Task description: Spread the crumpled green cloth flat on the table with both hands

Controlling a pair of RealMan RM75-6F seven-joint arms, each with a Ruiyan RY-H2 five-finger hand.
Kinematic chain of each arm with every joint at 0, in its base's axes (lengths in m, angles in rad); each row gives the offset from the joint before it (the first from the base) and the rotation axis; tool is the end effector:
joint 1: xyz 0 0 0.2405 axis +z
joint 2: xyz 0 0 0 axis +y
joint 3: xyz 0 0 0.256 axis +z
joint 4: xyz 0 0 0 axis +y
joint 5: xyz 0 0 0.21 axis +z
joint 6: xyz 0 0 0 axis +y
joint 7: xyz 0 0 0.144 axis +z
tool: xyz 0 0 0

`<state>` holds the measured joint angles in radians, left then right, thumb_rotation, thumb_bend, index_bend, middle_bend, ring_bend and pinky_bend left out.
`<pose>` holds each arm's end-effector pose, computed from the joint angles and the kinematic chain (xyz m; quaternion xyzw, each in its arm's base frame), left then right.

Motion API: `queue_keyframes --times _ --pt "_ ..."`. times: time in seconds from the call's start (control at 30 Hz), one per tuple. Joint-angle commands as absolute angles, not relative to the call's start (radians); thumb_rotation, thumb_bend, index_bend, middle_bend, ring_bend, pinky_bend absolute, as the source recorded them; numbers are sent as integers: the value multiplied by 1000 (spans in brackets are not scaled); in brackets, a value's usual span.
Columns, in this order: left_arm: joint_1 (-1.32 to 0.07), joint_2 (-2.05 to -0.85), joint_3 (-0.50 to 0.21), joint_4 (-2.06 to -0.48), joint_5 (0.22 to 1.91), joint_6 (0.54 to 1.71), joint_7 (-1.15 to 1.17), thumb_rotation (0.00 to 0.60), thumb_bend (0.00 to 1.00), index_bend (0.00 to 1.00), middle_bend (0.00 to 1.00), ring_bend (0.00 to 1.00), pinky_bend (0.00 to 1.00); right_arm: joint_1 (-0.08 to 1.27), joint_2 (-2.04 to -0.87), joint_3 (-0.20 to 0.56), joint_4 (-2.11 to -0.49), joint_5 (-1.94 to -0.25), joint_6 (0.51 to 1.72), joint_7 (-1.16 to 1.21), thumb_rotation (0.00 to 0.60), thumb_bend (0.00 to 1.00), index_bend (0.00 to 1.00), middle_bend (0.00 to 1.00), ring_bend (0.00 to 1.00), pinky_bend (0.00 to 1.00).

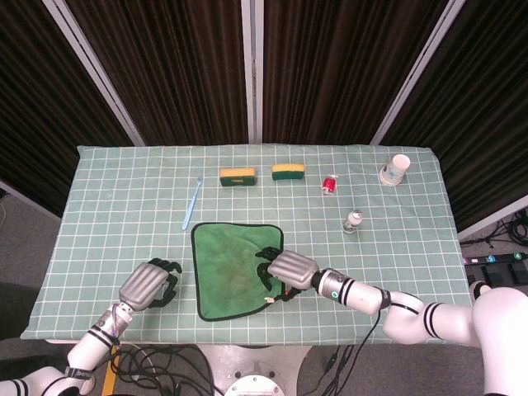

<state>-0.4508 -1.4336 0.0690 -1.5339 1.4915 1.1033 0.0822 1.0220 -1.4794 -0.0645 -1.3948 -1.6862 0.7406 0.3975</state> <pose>-0.2337 0.2341 -0.0016 -0.7553 -0.4185 -0.3535 0.3597 -0.1063 -0.3197 -0.0497 0.8798 -0.3359 0.3122 0.1250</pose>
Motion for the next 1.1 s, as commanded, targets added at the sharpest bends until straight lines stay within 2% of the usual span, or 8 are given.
queue_keyframes --times 0.03,0.07,0.13,0.17,0.23,0.3,0.97,1.1 --pt "-450 -1433 66 -1528 1486 1098 80 600 415 768 437 361 321 1019 -1476 -80 -1400 -1692 721 282 530 359 630 192 0 0" --pt "-450 -1432 65 -1527 1483 1095 79 600 406 731 434 361 321 1015 -1474 -81 -1404 -1687 715 239 484 285 566 164 0 0" --pt "-449 -1431 60 -1524 1479 1095 76 600 366 631 426 361 321 1008 -1471 -82 -1416 -1676 709 175 329 64 327 63 0 0" --pt "-449 -1432 58 -1522 1477 1095 74 600 349 594 422 361 321 1004 -1469 -81 -1424 -1670 707 152 265 6 196 21 0 0" --pt "-448 -1432 51 -1516 1470 1095 69 600 321 532 415 361 321 995 -1461 -79 -1442 -1653 705 110 196 0 54 0 0 0" --pt "-448 -1433 44 -1510 1465 1096 63 600 303 499 409 361 321 986 -1451 -74 -1458 -1636 708 86 164 0 1 0 0 0" --pt "-439 -1426 -11 -1479 1424 1122 51 600 280 470 402 361 320 921 -1294 -57 -1480 -1595 789 106 157 0 0 0 0 0" --pt "-438 -1429 -19 -1483 1420 1128 53 600 280 469 402 361 321 904 -1322 -18 -1437 -1521 788 75 276 0 48 0 0 0"
